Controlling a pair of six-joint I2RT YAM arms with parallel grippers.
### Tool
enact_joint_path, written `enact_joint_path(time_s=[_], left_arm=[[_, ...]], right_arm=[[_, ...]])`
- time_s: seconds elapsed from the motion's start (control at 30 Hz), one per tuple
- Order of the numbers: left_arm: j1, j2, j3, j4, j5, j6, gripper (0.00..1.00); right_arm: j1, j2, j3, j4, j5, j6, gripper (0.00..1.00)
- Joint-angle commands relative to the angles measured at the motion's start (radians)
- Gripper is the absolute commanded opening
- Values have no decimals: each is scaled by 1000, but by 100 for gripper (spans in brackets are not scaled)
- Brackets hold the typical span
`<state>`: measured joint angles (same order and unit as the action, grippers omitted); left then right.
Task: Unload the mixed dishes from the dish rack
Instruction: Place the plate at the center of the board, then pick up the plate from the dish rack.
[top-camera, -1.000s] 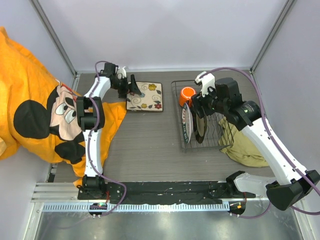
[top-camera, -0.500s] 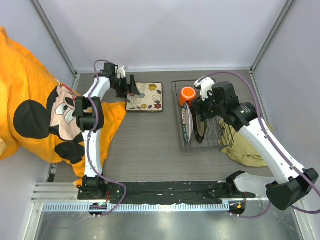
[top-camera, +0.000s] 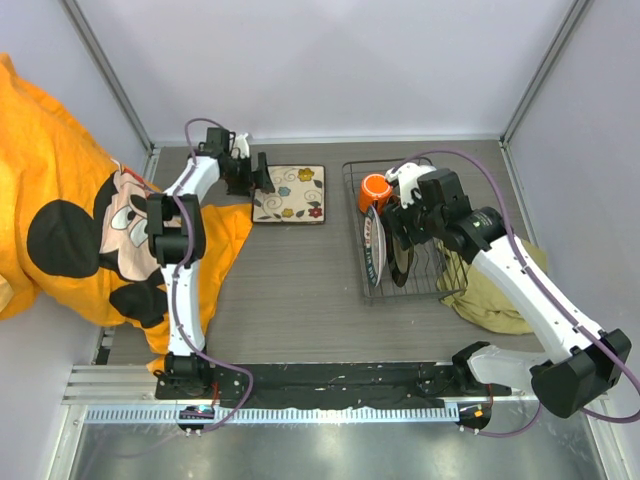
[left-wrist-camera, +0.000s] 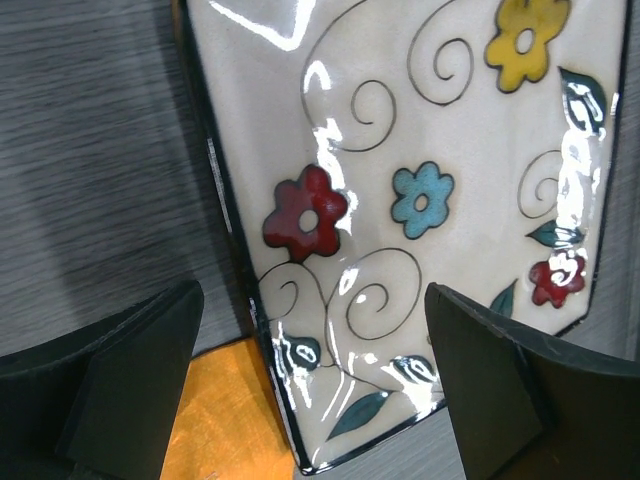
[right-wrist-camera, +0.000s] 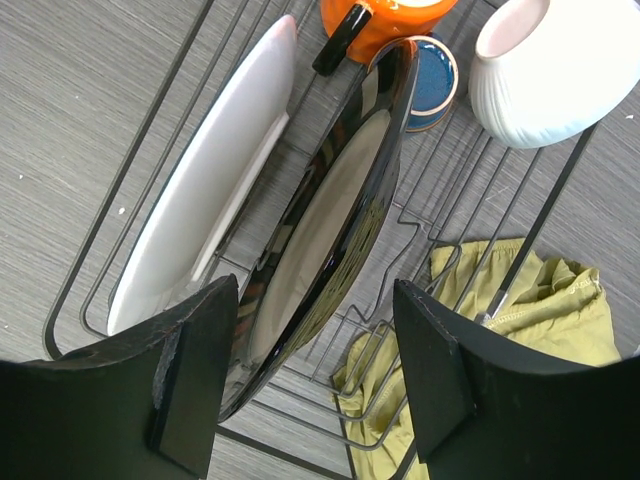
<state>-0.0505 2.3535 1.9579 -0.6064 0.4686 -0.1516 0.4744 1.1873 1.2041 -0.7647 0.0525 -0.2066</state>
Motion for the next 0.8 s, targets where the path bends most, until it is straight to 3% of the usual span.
enact_joint_path(time_s=[0.0,0.77], left_arm=[[6,-51,-50,-3,-111,30,100],[6,-290,-221,68,-289,0,100]], right_arm=[[-3,15,-12,30,33,24,67],[-2,110,5,61,139,154,57]])
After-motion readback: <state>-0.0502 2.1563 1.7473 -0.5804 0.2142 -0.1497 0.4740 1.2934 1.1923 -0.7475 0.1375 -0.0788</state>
